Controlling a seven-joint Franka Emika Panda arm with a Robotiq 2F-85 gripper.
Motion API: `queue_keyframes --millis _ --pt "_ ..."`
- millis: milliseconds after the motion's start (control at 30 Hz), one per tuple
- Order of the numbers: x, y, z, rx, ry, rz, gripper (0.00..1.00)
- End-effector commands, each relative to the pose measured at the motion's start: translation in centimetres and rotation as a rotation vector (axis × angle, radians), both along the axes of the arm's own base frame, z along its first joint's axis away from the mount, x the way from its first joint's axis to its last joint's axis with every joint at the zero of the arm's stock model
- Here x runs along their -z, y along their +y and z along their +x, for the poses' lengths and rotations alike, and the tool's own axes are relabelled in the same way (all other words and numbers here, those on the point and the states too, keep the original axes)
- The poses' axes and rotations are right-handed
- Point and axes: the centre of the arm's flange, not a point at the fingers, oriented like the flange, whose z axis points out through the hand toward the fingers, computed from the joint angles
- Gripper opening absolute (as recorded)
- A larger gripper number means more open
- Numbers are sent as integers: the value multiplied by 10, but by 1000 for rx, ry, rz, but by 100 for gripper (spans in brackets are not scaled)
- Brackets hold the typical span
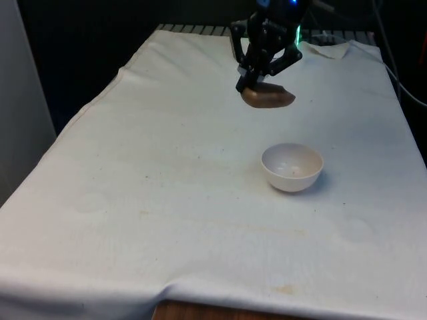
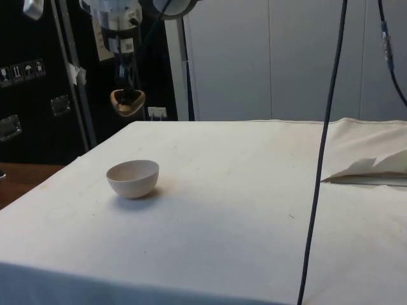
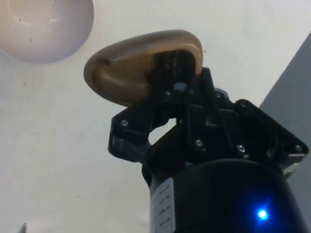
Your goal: Pour the coffee beans from the cup into the bowl.
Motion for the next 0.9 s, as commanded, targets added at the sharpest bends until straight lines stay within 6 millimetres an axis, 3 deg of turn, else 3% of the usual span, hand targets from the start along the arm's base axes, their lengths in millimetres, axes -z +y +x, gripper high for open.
queue_keyframes --millis 0,300,867 --pt "0 3 -2 0 -11 -20 0" --pt "5 14 -5 -2 -19 -67 0" --pt "22 55 -5 -13 -33 -210 0"
